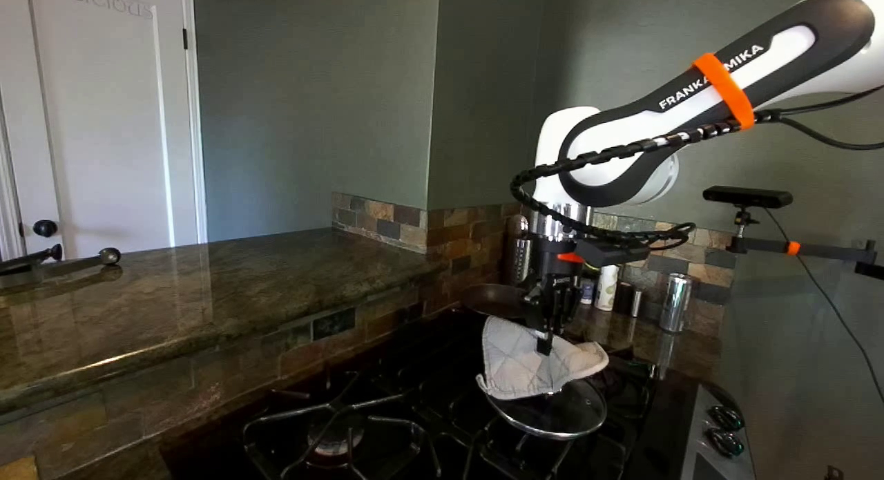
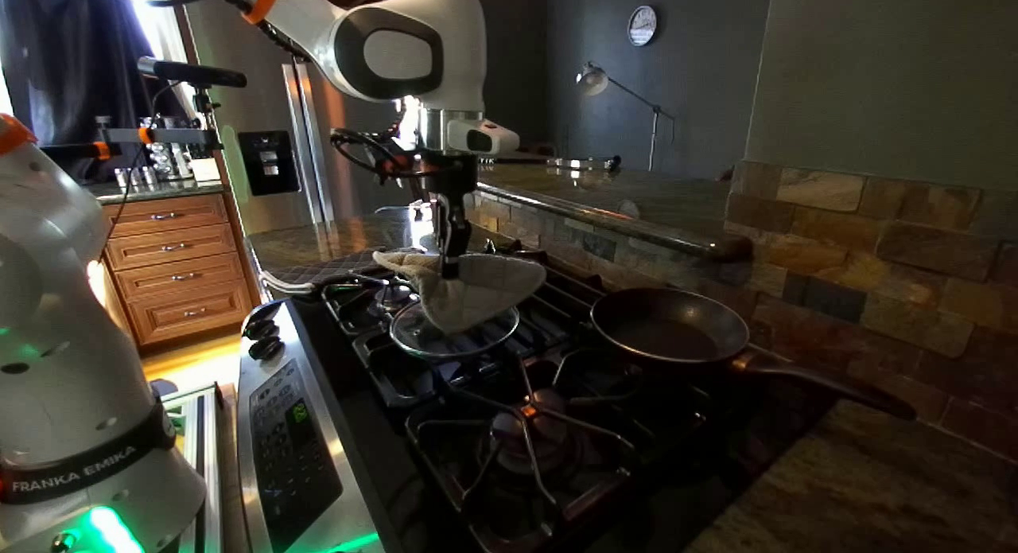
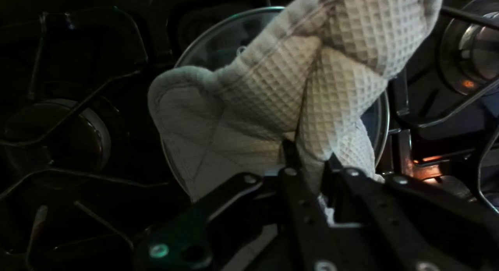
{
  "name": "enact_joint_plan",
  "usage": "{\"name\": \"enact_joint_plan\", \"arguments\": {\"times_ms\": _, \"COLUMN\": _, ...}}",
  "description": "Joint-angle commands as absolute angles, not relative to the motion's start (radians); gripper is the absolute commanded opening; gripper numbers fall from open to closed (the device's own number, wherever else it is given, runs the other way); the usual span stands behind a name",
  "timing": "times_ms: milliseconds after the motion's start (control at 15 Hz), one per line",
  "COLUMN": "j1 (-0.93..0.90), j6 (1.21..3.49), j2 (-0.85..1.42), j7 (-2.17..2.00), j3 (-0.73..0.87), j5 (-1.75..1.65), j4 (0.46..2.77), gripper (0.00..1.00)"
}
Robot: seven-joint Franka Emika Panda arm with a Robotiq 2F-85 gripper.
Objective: Move the pan backwards and cover it
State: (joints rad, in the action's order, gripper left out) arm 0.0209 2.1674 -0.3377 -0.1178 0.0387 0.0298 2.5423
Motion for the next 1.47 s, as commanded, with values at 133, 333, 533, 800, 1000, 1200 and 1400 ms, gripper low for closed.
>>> {"name": "enact_joint_plan", "arguments": {"times_ms": 133, "j1": 0.039, "j6": 2.202, "j2": -0.341, "j7": -0.112, "j3": 0.030, "j5": 0.012, "j4": 2.568, "gripper": 0.62}}
{"name": "enact_joint_plan", "arguments": {"times_ms": 333, "j1": 0.041, "j6": 2.201, "j2": -0.336, "j7": -0.112, "j3": 0.031, "j5": 0.011, "j4": 2.566, "gripper": 0.84}}
{"name": "enact_joint_plan", "arguments": {"times_ms": 533, "j1": 0.040, "j6": 2.208, "j2": -0.333, "j7": -0.106, "j3": 0.035, "j5": 0.022, "j4": 2.567, "gripper": 1.00}}
{"name": "enact_joint_plan", "arguments": {"times_ms": 800, "j1": 0.041, "j6": 2.186, "j2": -0.325, "j7": -0.106, "j3": 0.040, "j5": 0.035, "j4": 2.573, "gripper": 1.00}}
{"name": "enact_joint_plan", "arguments": {"times_ms": 1000, "j1": 0.045, "j6": 2.199, "j2": -0.310, "j7": -0.124, "j3": 0.037, "j5": 0.039, "j4": 2.579, "gripper": 0.99}}
{"name": "enact_joint_plan", "arguments": {"times_ms": 1200, "j1": 0.045, "j6": 2.209, "j2": -0.300, "j7": -0.135, "j3": 0.031, "j5": 0.037, "j4": 2.587, "gripper": 1.00}}
{"name": "enact_joint_plan", "arguments": {"times_ms": 1400, "j1": 0.046, "j6": 2.235, "j2": -0.290, "j7": -0.156, "j3": 0.027, "j5": 0.034, "j4": 2.594, "gripper": 0.96}}
